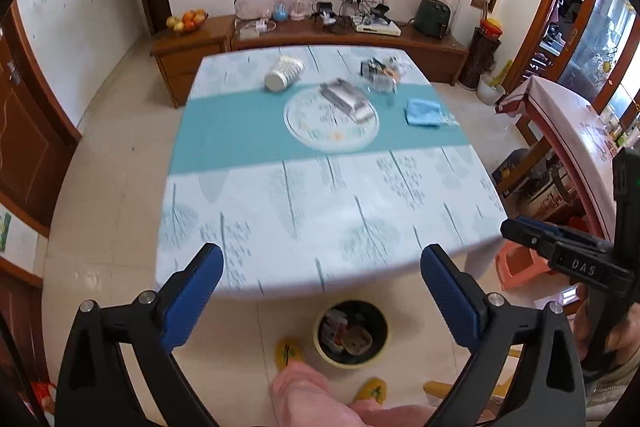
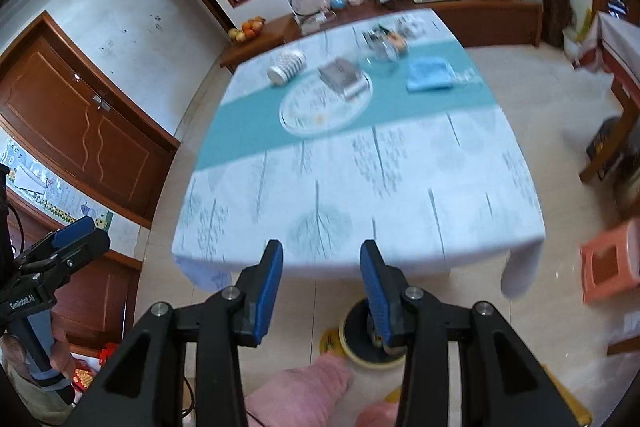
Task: Collect trash
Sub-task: 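Raise both tools back over the table toward the paper cup, then grasp the gray checkered paper cup with the left tool while the right tool grasps the silver EARPLUGS box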
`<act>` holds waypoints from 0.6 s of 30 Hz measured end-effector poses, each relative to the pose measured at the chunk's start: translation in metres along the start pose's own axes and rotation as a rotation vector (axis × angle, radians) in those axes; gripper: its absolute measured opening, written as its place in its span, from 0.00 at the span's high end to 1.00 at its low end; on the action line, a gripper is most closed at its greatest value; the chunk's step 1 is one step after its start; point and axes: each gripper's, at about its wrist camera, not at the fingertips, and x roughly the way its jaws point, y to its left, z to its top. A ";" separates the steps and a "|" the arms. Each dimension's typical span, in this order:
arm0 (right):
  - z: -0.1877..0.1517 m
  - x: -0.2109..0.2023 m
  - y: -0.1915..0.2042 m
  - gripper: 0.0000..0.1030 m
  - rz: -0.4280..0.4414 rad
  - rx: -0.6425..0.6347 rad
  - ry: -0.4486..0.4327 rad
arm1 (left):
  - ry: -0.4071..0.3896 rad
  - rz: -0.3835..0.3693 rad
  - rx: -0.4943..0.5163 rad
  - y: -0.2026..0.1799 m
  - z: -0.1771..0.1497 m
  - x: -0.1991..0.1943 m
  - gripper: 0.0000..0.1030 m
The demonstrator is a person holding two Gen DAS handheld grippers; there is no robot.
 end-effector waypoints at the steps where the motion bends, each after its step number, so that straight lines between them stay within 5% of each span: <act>1: 0.009 0.004 0.003 0.56 -0.004 -0.007 -0.005 | -0.007 0.000 0.005 0.004 0.009 0.004 0.05; 4: 0.045 0.024 0.014 0.45 -0.033 -0.034 -0.019 | -0.018 -0.007 0.025 0.021 0.044 0.024 0.05; 9: 0.108 0.074 0.021 0.39 -0.094 -0.025 -0.027 | 0.004 -0.063 0.067 0.055 0.125 0.092 0.04; 13: 0.162 0.127 0.020 0.21 -0.123 0.013 -0.010 | 0.066 -0.089 0.105 0.078 0.187 0.158 0.04; 18: 0.217 0.200 0.018 0.20 -0.194 -0.040 0.028 | 0.126 -0.087 0.170 0.098 0.249 0.244 0.01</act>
